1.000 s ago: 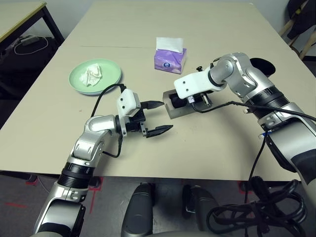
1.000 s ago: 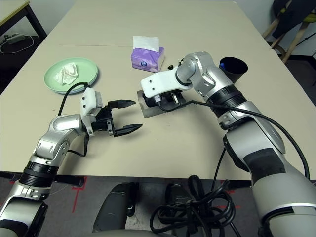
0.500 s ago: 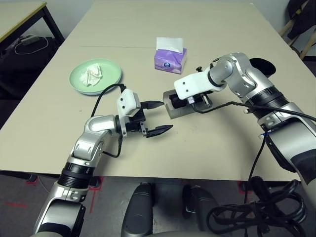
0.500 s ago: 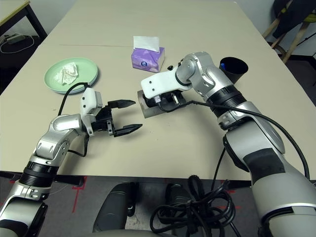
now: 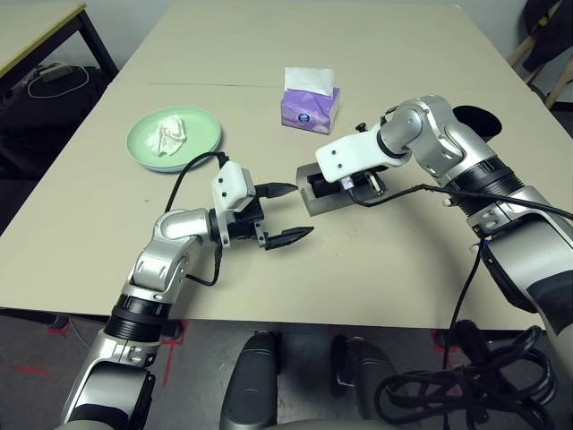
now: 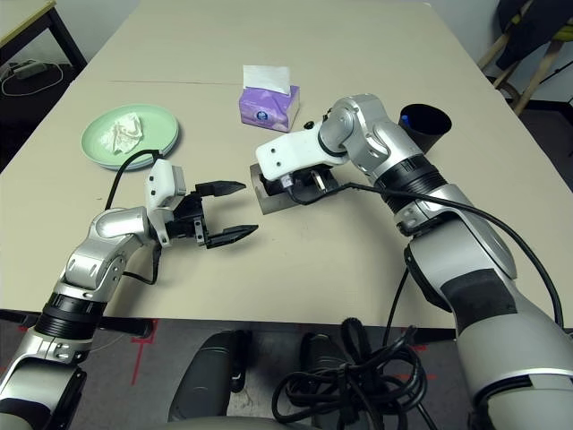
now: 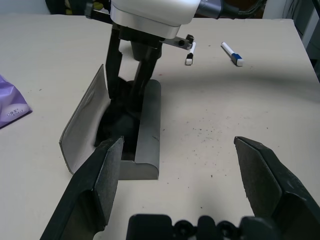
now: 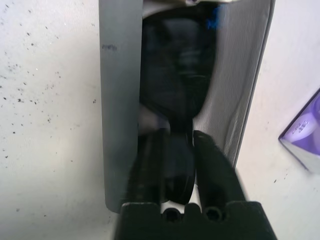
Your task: Organize and tidy the items on the table.
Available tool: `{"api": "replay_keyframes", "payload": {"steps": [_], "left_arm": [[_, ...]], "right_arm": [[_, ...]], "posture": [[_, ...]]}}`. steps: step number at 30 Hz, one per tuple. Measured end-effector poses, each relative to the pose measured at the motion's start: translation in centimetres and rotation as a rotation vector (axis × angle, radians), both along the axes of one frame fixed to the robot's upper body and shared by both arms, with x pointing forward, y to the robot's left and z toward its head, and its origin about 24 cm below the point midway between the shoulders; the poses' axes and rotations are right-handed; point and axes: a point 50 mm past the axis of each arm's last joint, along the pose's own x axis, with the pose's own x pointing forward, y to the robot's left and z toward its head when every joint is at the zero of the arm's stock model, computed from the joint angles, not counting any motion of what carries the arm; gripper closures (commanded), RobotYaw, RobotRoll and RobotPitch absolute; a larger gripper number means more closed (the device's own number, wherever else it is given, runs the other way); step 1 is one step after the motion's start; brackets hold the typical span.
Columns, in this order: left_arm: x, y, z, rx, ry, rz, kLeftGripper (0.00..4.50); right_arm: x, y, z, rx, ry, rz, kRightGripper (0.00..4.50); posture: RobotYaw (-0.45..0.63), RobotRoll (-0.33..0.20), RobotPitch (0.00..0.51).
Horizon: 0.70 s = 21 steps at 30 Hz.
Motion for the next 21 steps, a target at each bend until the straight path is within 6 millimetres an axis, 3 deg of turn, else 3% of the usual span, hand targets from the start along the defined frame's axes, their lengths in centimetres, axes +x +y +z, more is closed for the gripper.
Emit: {"api": "replay_keyframes", "payload": {"steps": [6, 7, 11, 16, 21], "left_arm": [[0.1, 0.0, 0.0, 0.011, -0.017, 0.015, 0.0], [0.2, 0.1, 0.0, 0.014, -0.027, 0.026, 0.0], [0.6, 0.3, -0.1, 0.03, -0.06, 0.056, 0.0], [0.8, 0.5, -0.3, 0.035, -0.056, 0.068, 0.0], [2.2, 1.4, -0.4, 0.05, -0.055, 0.144, 0.0]], "right_arm": [[0.0, -0.1, 0.0, 0.0, 0.001, -0.01, 0.17], [0.0, -0.1, 0.1, 0.001, -0.001, -0.012, 0.03], [-0.3, -1.0, 1.1, 0.023, -0.028, -0.04, 0.03], [-1.6, -2.8, 2.6, 0.239, -0.022, -0.154, 0.03], [-4.0, -4.6, 0.7, 0.61, 0.12, -0.248, 0.03]], "posture": [[0.23, 0.0, 0.129], [0.23, 0.0, 0.126], [0.2, 0.0, 0.116], [0.15, 0.0, 0.108], [0.1, 0.0, 0.112]]}}
